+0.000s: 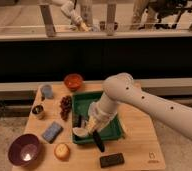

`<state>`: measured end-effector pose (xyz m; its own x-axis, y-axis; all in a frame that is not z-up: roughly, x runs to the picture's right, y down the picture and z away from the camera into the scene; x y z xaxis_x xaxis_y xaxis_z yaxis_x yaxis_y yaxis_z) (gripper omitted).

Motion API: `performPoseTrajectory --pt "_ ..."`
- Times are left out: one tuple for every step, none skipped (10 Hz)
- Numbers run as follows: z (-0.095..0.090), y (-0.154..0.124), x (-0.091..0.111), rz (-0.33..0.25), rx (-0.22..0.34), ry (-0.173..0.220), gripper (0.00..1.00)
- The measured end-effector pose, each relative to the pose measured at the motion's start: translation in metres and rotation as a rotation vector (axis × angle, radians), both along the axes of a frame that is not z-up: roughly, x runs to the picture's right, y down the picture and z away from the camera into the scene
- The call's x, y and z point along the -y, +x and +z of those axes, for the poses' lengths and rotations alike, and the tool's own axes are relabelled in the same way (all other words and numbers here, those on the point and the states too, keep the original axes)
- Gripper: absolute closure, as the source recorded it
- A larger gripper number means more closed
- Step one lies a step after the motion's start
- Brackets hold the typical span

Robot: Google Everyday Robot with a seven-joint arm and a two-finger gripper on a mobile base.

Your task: Place brush in paper cup

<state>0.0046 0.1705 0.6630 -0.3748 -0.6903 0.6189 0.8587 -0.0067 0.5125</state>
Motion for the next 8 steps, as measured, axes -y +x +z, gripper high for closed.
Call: performPoseTrajectory --pt "0.004 -0.001 0.001 0.013 0.0 0.005 1.0" --pt "0.01 -0.004 0.002 0.04 0.004 0.01 1.0" --pt "0.014 -0.006 0.002 0.052 0.008 0.011 1.0" --pt "0.016 -0.008 0.001 0.056 0.01 0.011 1.0" --pt "0.018 -0.01 0.001 0.06 0.012 0.01 1.0" --pt "0.02 -0.01 0.001 0.062 0.012 0.01 1.0" --pt "0.021 -0.011 0.0 0.061 0.011 0.008 1.0" --pt "0.022 -0.013 0.0 0.06 0.014 0.009 1.0"
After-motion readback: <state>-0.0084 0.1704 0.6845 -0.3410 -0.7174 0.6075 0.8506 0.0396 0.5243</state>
